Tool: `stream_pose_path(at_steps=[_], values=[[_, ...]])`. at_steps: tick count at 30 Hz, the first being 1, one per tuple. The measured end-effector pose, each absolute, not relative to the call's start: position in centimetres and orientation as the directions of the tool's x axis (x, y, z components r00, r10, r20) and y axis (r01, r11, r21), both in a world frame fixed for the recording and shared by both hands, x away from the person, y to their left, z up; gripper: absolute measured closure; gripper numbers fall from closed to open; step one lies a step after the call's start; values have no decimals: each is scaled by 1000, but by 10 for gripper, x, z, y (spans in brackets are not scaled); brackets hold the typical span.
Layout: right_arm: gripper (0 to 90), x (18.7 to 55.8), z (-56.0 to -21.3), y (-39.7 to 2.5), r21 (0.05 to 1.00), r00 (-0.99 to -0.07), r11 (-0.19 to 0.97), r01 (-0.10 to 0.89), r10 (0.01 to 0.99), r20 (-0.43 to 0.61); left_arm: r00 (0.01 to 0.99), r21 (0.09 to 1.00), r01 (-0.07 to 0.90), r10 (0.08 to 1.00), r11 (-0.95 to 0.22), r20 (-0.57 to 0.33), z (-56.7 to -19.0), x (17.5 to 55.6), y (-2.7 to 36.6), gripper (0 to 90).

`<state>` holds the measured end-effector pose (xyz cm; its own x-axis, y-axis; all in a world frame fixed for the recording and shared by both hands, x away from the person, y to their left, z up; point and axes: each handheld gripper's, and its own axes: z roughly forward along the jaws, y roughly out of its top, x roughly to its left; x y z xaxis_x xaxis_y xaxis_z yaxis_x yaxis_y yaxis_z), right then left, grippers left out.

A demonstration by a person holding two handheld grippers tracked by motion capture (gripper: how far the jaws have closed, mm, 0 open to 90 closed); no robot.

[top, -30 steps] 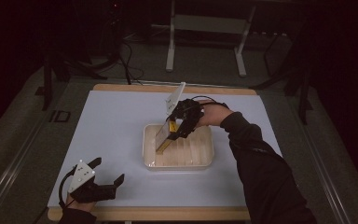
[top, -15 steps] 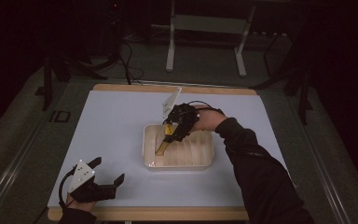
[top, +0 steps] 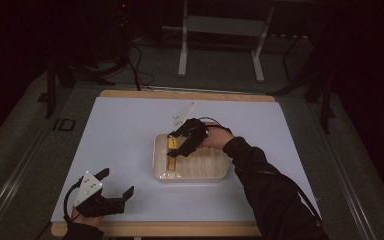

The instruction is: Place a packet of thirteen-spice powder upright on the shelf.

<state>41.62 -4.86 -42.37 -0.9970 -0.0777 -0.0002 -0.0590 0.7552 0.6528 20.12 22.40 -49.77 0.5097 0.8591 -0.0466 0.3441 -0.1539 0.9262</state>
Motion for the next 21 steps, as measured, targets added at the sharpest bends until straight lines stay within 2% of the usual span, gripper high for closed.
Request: stream_pose_path(at_steps=[13, 21], values=[[319, 418, -440, -52, 713, -997, 700, -50, -81, 10, 513, 925, 345, 857, -159, -44, -498, 201, 223, 4], [312, 414, -438, -48, 689, -996, 722, -71, -86, -12, 514, 925, 345, 856, -157, -46, -498, 202, 223, 4]])
